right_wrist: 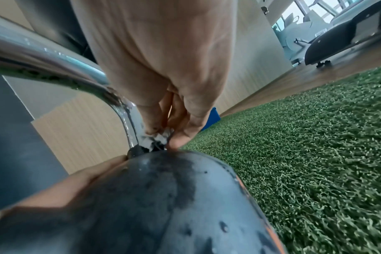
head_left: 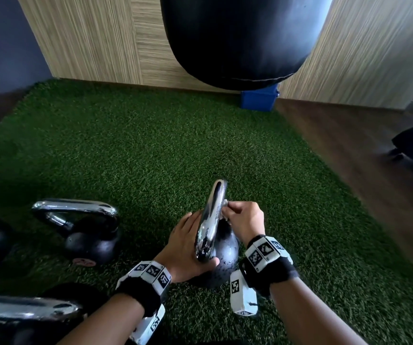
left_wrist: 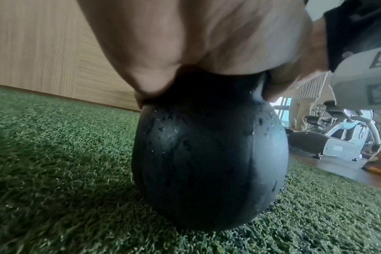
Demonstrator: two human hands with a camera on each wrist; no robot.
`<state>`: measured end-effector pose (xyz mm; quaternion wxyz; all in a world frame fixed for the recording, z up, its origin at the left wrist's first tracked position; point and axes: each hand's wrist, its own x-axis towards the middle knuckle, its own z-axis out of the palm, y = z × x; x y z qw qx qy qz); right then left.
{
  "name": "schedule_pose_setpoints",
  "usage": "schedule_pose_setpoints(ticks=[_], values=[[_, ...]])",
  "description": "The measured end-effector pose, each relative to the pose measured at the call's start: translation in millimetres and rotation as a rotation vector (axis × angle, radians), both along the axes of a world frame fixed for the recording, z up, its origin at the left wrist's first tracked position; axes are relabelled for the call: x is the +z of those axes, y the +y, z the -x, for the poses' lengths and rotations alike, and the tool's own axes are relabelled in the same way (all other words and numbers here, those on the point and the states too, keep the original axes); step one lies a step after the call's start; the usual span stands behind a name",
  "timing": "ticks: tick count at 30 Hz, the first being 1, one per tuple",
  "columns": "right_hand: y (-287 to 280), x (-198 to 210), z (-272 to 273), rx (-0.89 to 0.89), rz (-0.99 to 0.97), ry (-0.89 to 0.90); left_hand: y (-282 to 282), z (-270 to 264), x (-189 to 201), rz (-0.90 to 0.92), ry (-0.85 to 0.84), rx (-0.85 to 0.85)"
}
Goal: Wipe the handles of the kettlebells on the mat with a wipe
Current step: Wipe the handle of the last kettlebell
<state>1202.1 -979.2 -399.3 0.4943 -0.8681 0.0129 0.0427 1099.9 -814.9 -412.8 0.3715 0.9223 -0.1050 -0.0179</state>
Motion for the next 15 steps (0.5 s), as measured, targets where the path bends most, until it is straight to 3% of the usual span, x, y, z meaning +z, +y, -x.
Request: schedule_pose_setpoints(ticks=[3,6,11,15], values=[[4,7,-2,-0.005,-0.102,-0.066,2,-3,-4,-0.006,-0.066,-0.010],[4,14,-2,-0.028,-0.063,-0.228,5,-7,-8,-0.066,-0.098,-0.057],[1,22,-6,0.041,-0.113,-0.143,6,-6,-9,-0.023,-0.078,-0.051],[-5,37,4,0.056,-0.004,-0.437,6,-7,-10,-0.041,-0.031,-0.037]])
